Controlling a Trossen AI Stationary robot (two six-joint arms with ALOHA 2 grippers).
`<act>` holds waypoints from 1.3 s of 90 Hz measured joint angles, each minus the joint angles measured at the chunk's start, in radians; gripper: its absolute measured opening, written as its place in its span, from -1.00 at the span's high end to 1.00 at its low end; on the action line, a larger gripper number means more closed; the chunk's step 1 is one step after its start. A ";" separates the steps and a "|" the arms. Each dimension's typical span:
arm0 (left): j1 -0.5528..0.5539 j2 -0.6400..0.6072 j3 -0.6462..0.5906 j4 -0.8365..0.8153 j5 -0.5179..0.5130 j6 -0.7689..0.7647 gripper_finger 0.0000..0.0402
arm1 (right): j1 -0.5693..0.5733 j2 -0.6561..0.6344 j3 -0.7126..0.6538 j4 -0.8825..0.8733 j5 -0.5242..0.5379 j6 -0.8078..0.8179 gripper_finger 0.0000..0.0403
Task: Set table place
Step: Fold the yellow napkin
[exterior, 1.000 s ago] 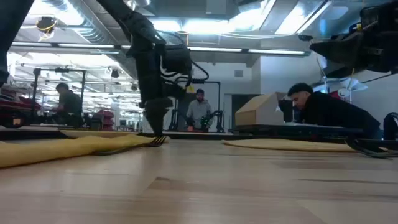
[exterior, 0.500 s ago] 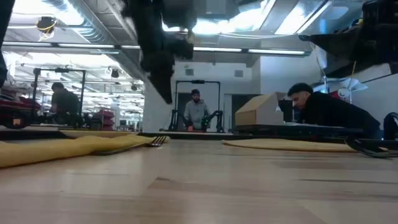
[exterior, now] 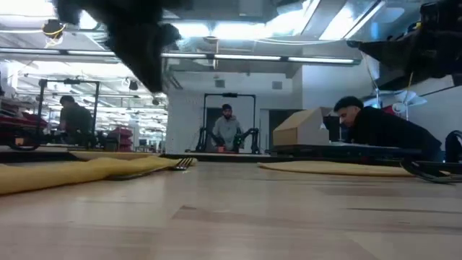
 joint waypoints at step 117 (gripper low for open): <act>-0.346 0.202 0.000 0.145 0.229 -0.564 0.28 | 0.318 0.884 0.571 -0.247 0.228 -0.108 0.97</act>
